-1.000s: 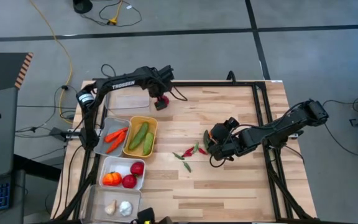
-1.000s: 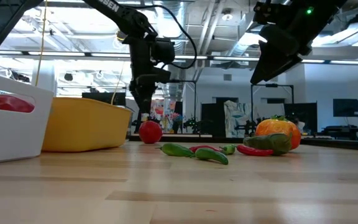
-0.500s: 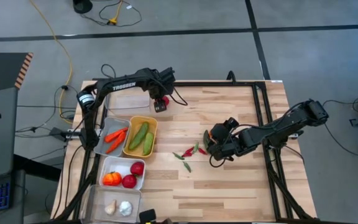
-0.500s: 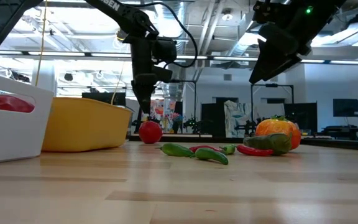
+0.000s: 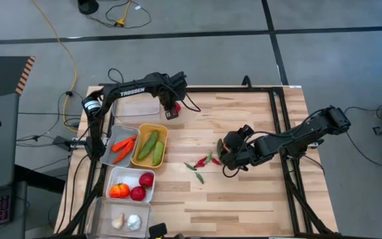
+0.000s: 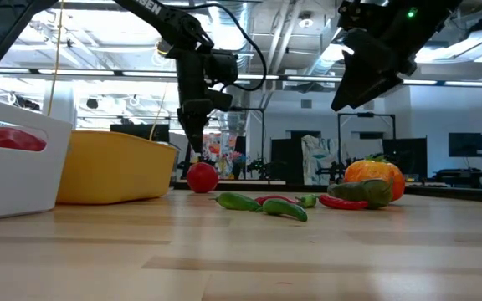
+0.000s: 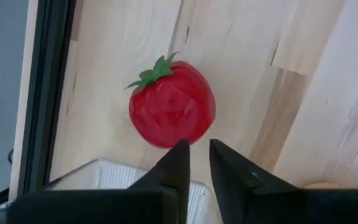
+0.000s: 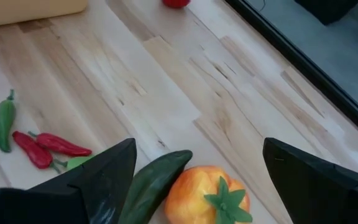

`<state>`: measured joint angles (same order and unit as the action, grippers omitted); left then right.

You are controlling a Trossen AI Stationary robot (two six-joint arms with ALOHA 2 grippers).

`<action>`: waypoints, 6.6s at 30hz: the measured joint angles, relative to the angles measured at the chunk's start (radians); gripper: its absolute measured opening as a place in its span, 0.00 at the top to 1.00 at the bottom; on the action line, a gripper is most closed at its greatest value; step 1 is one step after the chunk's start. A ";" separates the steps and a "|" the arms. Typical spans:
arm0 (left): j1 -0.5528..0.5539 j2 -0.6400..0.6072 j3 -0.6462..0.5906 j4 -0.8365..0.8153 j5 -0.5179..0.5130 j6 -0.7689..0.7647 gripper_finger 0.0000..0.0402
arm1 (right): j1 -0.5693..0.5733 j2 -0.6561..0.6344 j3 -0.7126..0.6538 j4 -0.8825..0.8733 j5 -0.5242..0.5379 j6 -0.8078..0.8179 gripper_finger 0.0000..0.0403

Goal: Sort produce into baskets
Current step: Put the top left tomato to the white bin

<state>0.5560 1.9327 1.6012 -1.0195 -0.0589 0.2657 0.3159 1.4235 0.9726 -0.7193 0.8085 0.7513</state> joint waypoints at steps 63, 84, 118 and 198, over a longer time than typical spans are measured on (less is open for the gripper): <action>-0.019 0.131 0.040 0.021 -0.168 -0.068 1.00 | -0.031 0.000 0.000 0.002 -0.103 0.000 0.07; -0.249 0.131 0.040 -0.044 0.234 -0.134 1.00 | -0.031 0.000 0.000 0.002 -0.104 0.000 0.07; -0.531 0.130 0.208 -0.121 -0.105 -0.039 0.40 | -0.031 0.000 0.000 0.002 -0.105 0.000 0.07; -0.627 0.130 0.029 -0.239 -0.069 -0.238 0.07 | -0.031 0.000 0.000 -0.001 -0.105 0.000 0.07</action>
<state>-0.0708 2.0628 1.6301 -1.2584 -0.1280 0.0280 0.2853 1.4235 0.9726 -0.7200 0.7034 0.7513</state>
